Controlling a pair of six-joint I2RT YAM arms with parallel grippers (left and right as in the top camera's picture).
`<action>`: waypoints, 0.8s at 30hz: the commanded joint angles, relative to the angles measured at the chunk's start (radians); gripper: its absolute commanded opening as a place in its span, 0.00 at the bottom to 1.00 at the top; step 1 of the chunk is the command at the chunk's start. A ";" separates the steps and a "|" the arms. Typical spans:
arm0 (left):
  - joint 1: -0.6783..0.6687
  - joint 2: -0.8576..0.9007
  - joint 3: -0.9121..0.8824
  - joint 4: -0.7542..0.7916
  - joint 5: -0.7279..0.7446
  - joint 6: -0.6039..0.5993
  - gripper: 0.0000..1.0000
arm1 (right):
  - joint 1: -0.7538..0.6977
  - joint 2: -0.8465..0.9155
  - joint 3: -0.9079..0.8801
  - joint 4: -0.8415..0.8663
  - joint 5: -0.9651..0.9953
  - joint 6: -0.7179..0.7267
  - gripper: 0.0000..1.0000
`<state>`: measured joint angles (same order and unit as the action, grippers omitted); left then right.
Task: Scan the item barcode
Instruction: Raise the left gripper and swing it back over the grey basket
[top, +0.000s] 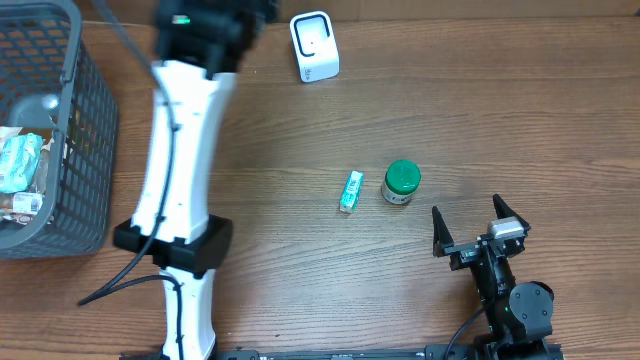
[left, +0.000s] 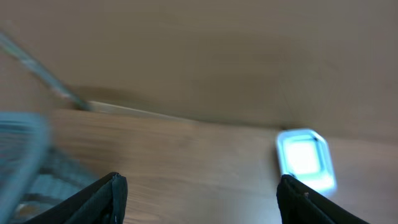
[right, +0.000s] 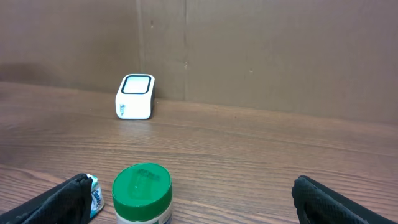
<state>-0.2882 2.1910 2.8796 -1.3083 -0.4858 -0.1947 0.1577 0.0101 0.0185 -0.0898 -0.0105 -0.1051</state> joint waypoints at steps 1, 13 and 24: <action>0.125 -0.001 0.058 -0.003 -0.038 0.037 0.79 | -0.001 -0.007 -0.010 0.006 0.006 0.003 1.00; 0.432 -0.001 0.053 -0.090 0.135 0.000 0.82 | -0.001 -0.007 -0.010 0.005 0.006 0.003 1.00; 0.738 0.000 0.052 -0.153 0.447 -0.037 1.00 | -0.001 -0.007 -0.010 0.006 0.006 0.003 1.00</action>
<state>0.3878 2.1918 2.9215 -1.4563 -0.1555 -0.2108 0.1577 0.0101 0.0185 -0.0898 -0.0105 -0.1047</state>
